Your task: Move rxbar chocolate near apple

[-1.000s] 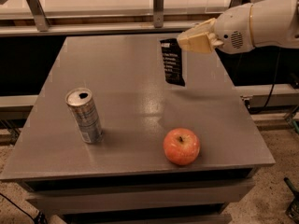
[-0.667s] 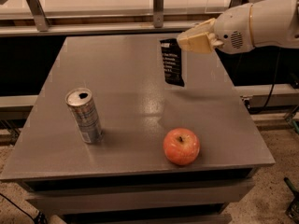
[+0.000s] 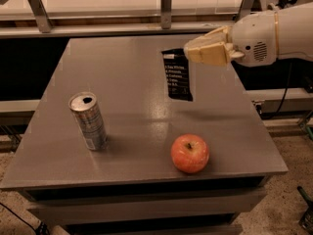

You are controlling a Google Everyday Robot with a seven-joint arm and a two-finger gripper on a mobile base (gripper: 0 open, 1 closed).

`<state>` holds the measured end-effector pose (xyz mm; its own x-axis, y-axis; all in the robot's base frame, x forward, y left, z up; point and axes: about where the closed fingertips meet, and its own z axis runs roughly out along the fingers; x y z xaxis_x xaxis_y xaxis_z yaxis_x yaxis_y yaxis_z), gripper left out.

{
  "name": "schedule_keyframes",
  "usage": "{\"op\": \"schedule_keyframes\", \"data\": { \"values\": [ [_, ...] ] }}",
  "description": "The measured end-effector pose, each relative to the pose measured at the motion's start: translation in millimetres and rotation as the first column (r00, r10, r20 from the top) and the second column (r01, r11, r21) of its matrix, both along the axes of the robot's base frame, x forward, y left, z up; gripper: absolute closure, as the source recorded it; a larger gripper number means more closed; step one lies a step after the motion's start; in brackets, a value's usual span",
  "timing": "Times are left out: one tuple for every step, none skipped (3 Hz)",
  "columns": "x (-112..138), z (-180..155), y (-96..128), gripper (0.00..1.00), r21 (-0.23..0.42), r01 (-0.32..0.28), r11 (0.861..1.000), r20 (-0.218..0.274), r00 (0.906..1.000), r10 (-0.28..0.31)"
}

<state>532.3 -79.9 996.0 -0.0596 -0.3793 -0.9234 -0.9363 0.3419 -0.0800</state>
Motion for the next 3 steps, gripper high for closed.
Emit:
{"op": "schedule_keyframes", "data": {
  "values": [
    [-27, 1, 5, 1.00, 0.018, -0.056, 0.998, -0.010, 0.9984, 0.056],
    [-48, -7, 10, 1.00, 0.012, -0.087, 0.996, -0.034, 0.9956, 0.087],
    [-67, -17, 15, 1.00, 0.012, -0.099, 0.995, -0.066, 0.9928, 0.100]
  ]
}}
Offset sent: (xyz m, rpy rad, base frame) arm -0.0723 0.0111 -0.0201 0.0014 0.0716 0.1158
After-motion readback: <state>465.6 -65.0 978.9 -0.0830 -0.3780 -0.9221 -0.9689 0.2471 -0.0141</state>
